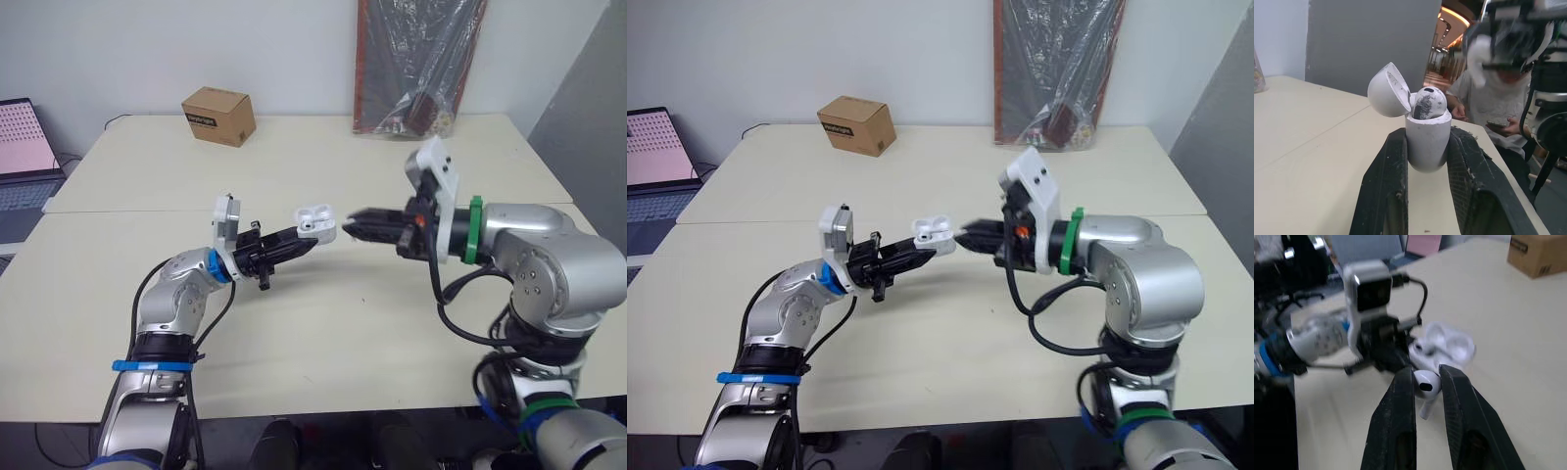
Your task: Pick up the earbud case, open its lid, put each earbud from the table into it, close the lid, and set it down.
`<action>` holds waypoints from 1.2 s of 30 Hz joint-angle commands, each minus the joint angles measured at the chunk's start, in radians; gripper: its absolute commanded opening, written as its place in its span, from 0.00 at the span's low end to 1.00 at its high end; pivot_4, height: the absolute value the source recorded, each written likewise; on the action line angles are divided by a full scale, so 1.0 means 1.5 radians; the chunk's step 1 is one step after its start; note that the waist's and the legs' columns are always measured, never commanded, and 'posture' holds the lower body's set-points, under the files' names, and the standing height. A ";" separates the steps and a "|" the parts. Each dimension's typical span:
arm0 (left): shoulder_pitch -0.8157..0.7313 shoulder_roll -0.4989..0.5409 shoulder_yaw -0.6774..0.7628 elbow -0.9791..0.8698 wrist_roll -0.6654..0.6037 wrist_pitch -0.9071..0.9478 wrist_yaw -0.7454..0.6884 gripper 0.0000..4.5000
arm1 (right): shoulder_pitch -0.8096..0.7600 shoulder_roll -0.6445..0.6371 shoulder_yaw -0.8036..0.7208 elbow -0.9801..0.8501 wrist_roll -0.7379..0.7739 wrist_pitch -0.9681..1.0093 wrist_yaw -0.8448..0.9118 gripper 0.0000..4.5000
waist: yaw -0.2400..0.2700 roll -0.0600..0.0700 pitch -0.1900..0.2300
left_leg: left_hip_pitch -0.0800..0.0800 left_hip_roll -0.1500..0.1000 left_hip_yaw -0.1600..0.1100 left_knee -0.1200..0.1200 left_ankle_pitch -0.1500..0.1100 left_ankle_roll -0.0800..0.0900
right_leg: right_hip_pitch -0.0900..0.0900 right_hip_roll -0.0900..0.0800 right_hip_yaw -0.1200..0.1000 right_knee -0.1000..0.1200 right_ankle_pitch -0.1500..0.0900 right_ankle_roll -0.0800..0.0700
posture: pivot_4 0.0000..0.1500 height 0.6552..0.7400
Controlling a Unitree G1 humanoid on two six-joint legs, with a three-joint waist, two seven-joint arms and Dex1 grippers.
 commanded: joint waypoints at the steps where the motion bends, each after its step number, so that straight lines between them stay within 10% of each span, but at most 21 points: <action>1: -0.013 -0.004 0.004 -0.008 0.003 -0.014 -0.002 0.16 | -0.017 0.040 -0.027 -0.024 0.018 -0.019 -0.087 0.09 | 0.000 0.000 0.000 | 0.000 0.000 0.000 0.000 0.000 0.000 | 0.000 0.000 0.000 0.000 0.000 0.000 | 1.00 1.00; 36: -0.049 -0.005 0.024 -0.034 -0.022 0.028 0.032 0.16 | 0.063 0.013 0.094 0.045 0.146 -0.224 -0.350 0.09 | -0.002 0.000 0.000 | 0.000 0.000 0.000 0.000 0.000 0.000 | 0.000 0.000 0.000 -0.001 0.000 0.000 | 1.00 1.00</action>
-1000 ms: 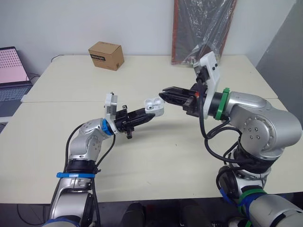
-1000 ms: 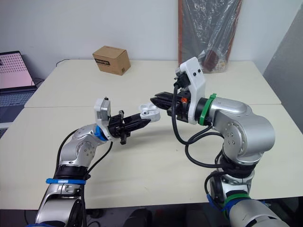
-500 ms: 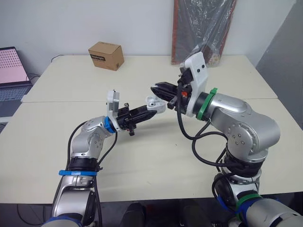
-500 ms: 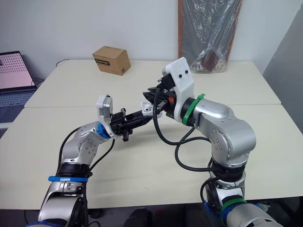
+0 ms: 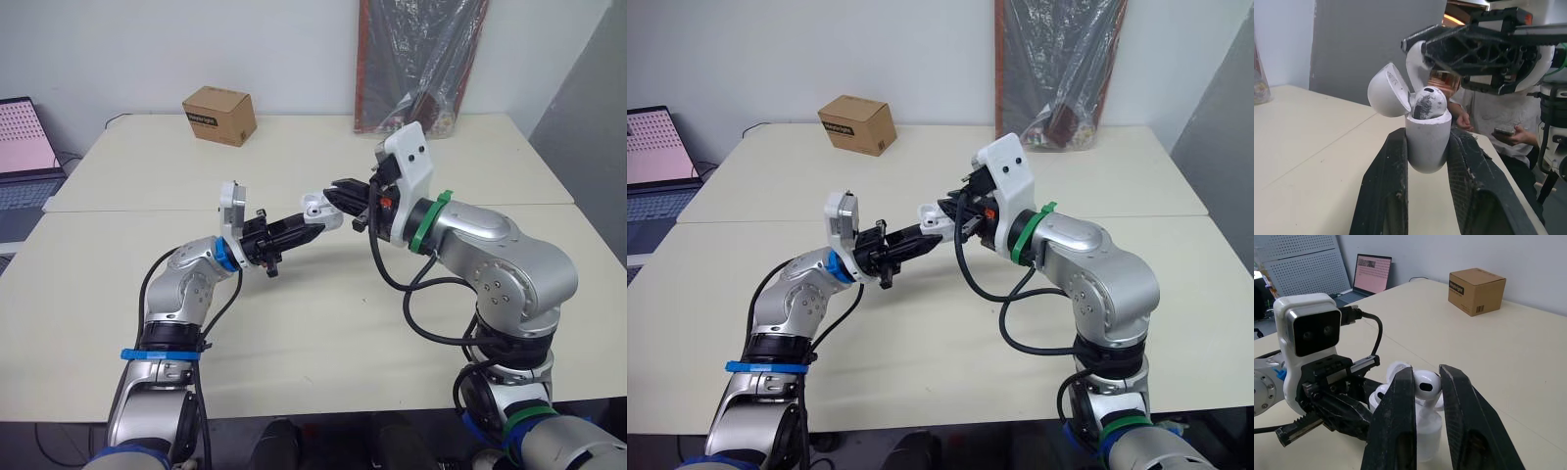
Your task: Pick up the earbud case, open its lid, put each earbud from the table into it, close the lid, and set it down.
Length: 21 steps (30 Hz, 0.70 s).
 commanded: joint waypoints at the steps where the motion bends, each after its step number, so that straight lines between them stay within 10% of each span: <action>1: -0.013 0.005 0.020 -0.032 -0.017 -0.002 0.001 0.16 | -0.003 -0.010 0.007 -0.003 0.015 -0.019 -0.012 0.09 | 0.000 0.000 0.000 | 0.000 0.000 0.000 0.000 0.000 0.000 | 0.000 0.000 0.000 0.000 0.000 0.000 | 1.00 1.00; 21: -0.044 -0.039 0.017 -0.062 -0.009 -0.042 0.053 0.16 | -0.022 -0.086 0.099 -0.010 0.018 -0.052 -0.032 0.09 | 0.001 0.000 0.000 | 0.000 0.000 0.000 0.000 0.000 0.000 | 0.000 0.000 0.000 -0.001 0.000 0.000 | 1.00 1.00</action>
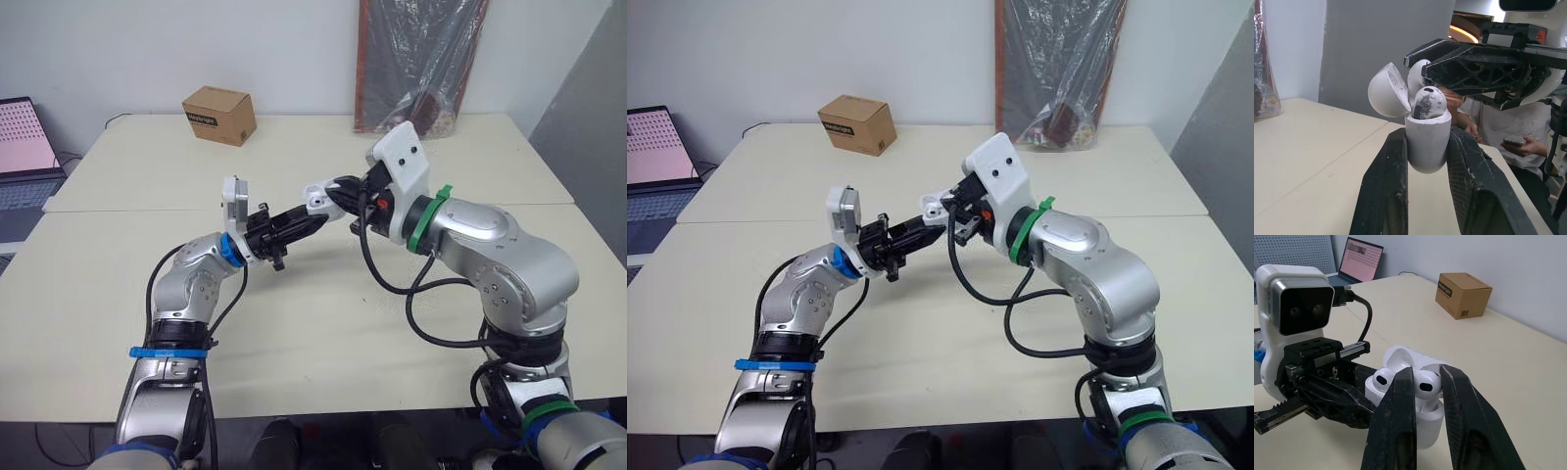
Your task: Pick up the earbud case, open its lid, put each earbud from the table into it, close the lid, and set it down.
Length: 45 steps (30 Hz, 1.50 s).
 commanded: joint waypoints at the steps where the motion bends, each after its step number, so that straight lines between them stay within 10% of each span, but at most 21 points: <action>1: -0.033 -0.009 0.009 -0.061 -0.010 -0.026 0.010 0.16 | -0.008 -0.005 0.021 -0.008 0.018 0.008 0.008 0.09 | 0.000 0.000 0.000 | 0.000 0.000 0.000 0.000 0.000 0.000 | 0.000 0.000 0.000 0.000 0.000 0.000 | 1.00 1.00; 24: -0.049 -0.024 -0.001 -0.107 0.013 -0.048 0.044 0.16 | -0.017 -0.034 0.043 -0.006 0.023 0.012 0.017 0.09 | 0.000 0.000 0.000 | 0.000 0.000 0.000 0.000 0.000 0.000 | 0.000 0.000 0.000 0.000 0.000 0.000 | 1.00 1.00; 31: -0.044 -0.024 0.000 -0.113 0.008 -0.046 0.039 0.16 | -0.018 -0.036 0.046 0.000 0.016 -0.003 0.014 0.60 | 0.000 0.000 0.000 | 0.000 0.000 0.000 0.000 0.000 0.000 | 0.000 0.000 0.000 0.000 0.000 0.000 | 1.00 1.00; 45: -0.013 -0.007 0.003 -0.115 0.003 -0.032 0.022 0.16 | 0.009 -0.063 -0.035 -0.006 0.073 -0.046 0.064 0.60 | 0.000 0.000 0.000 | 0.000 0.000 0.000 0.000 0.000 0.000 | 0.000 0.000 0.000 -0.001 0.000 0.000 | 1.00 1.00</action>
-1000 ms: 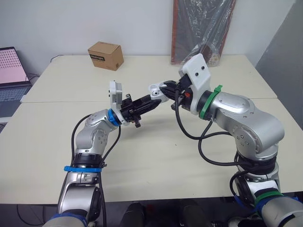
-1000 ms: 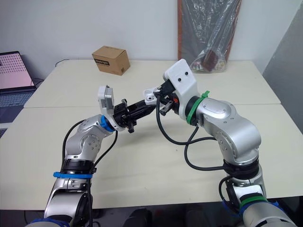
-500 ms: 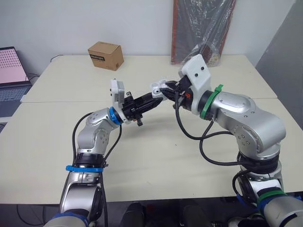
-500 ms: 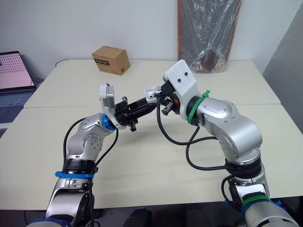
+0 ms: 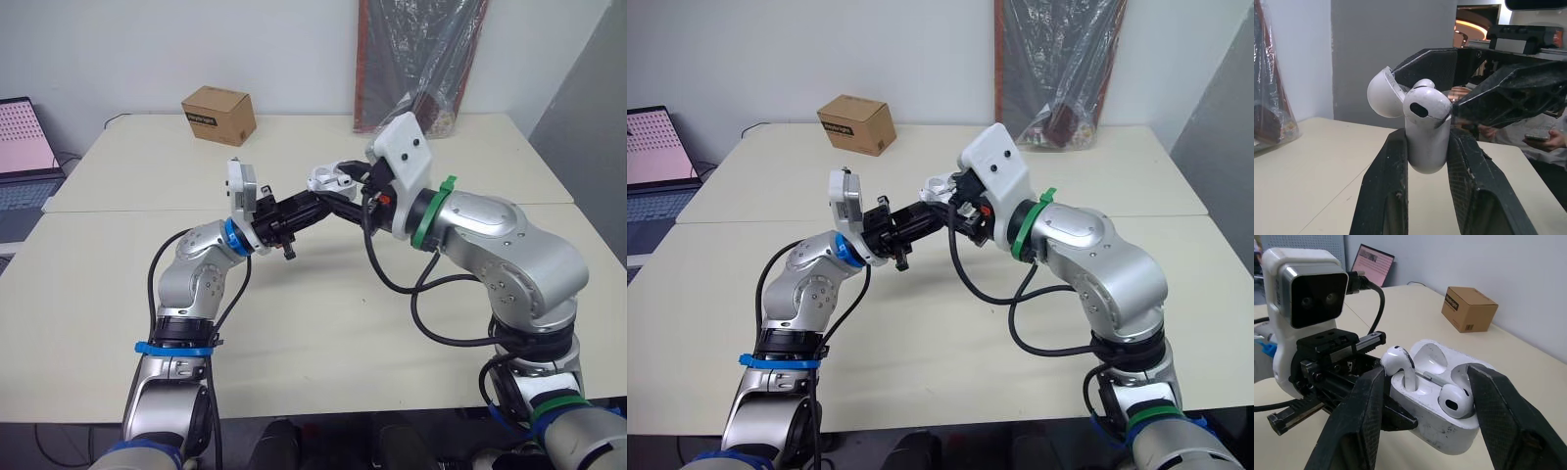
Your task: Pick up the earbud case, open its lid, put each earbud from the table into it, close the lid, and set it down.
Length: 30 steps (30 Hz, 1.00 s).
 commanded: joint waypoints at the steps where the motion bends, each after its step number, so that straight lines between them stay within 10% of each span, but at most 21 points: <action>1: -0.010 0.008 0.012 -0.039 -0.029 -0.006 -0.019 0.16 | 0.009 -0.022 -0.027 -0.002 0.033 -0.004 0.028 0.60 | 0.000 0.000 0.000 | 0.000 0.000 0.000 0.000 0.000 0.000 | 0.000 0.000 0.000 0.000 0.000 0.000 | 1.00 1.00; 11: -0.007 0.045 0.020 0.009 -0.022 -0.006 -0.046 0.16 | 0.023 -0.064 -0.066 -0.010 0.107 -0.022 0.072 0.60 | 0.000 0.000 0.000 | 0.000 0.000 0.000 0.000 0.000 0.000 | 0.000 0.000 0.000 0.000 -0.001 0.002 | 1.00 1.00; 20: 0.001 0.053 0.015 0.039 -0.007 -0.020 -0.063 0.16 | -0.015 -0.081 -0.058 0.010 0.127 -0.028 0.073 0.01 | 0.000 0.000 0.000 | 0.000 0.000 0.000 0.000 0.000 0.000 | 0.000 0.000 0.000 0.000 -0.001 0.002 | 1.00 1.00; 30: -0.015 0.038 -0.003 0.080 0.025 -0.055 -0.057 0.16 | -0.086 -0.046 0.004 0.047 0.161 0.042 0.069 0.01 | 0.000 0.000 0.000 | 0.000 0.000 0.000 0.000 0.000 0.000 | 0.000 0.000 0.000 0.000 -0.001 0.001 | 1.00 1.00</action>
